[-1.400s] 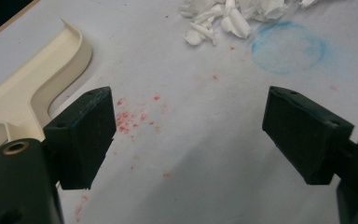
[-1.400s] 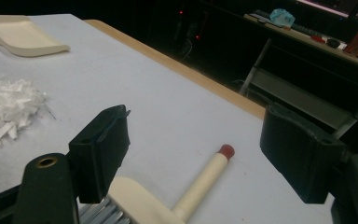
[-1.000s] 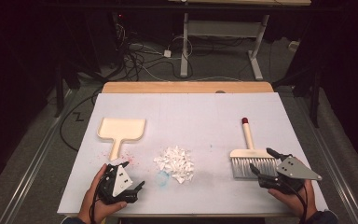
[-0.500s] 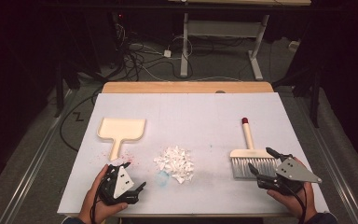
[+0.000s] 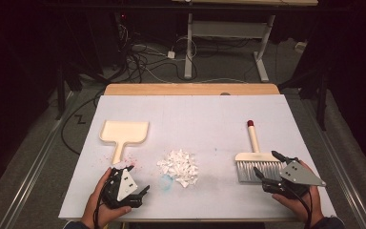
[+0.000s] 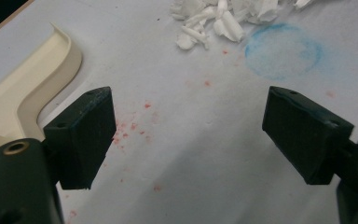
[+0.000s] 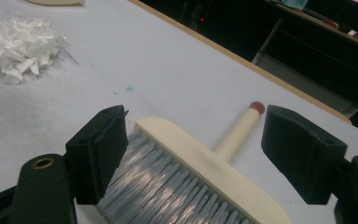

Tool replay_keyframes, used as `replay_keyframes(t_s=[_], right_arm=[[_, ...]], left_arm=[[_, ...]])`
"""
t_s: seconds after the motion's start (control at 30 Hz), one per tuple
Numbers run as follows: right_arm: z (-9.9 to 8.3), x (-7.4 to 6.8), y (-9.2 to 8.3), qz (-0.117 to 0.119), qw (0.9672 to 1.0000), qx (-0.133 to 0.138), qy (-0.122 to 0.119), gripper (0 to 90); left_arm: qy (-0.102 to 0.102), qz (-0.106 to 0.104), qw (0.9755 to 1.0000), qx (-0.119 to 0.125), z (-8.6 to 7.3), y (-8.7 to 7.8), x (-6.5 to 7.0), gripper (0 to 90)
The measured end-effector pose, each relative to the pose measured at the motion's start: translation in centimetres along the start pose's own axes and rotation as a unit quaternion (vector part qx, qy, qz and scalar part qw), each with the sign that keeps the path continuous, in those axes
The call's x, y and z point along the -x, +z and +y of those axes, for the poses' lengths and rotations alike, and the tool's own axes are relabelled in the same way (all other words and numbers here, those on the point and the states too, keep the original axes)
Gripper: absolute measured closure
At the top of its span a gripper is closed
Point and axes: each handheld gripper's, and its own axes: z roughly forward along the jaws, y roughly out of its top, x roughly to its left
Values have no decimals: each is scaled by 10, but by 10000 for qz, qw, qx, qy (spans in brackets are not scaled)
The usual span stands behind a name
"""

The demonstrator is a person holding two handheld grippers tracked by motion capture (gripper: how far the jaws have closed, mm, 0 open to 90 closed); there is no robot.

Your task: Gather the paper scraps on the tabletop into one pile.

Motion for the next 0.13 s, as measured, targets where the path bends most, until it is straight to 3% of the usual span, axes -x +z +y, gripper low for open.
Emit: replay_keyframes(t_s=[0.13], right_arm=[[0, 0, 0, 4, 10000, -7, -2, 232]], left_arm=[[3, -2, 10000, -18, 1, 1, 0, 165]])
